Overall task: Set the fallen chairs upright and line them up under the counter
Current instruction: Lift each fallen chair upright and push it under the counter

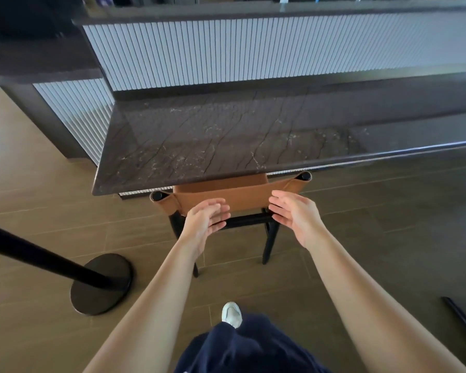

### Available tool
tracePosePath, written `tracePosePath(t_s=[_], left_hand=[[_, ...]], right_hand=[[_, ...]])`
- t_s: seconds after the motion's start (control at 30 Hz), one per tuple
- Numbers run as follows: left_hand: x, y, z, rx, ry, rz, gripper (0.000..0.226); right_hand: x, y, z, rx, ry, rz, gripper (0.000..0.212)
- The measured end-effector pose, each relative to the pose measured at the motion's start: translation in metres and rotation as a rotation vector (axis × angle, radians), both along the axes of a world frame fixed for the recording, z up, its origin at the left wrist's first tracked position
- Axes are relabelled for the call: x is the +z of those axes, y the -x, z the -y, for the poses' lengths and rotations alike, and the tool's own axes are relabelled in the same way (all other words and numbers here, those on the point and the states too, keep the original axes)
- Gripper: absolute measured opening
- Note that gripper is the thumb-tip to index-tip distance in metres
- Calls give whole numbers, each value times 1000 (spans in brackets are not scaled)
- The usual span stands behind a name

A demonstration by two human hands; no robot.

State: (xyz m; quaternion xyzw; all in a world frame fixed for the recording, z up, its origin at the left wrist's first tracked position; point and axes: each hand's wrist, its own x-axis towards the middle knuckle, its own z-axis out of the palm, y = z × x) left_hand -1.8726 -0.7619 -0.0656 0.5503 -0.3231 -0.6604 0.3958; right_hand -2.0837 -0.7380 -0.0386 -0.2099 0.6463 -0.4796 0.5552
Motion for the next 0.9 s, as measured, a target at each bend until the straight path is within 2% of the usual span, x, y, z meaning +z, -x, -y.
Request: tracePosePath(t_s=[0.4,0.67,0.9], left_hand=[[41,36,-113,-171,82,-93,19],[59,56,-141,-438,126,-63,21],[73,40,-154,-707,174,6,23]], right_hand=[[18,16,-176,-135,-11,63,19],[26,13,-240,-339,65,42,19],[29,-33,-289,-589,127,54,20]])
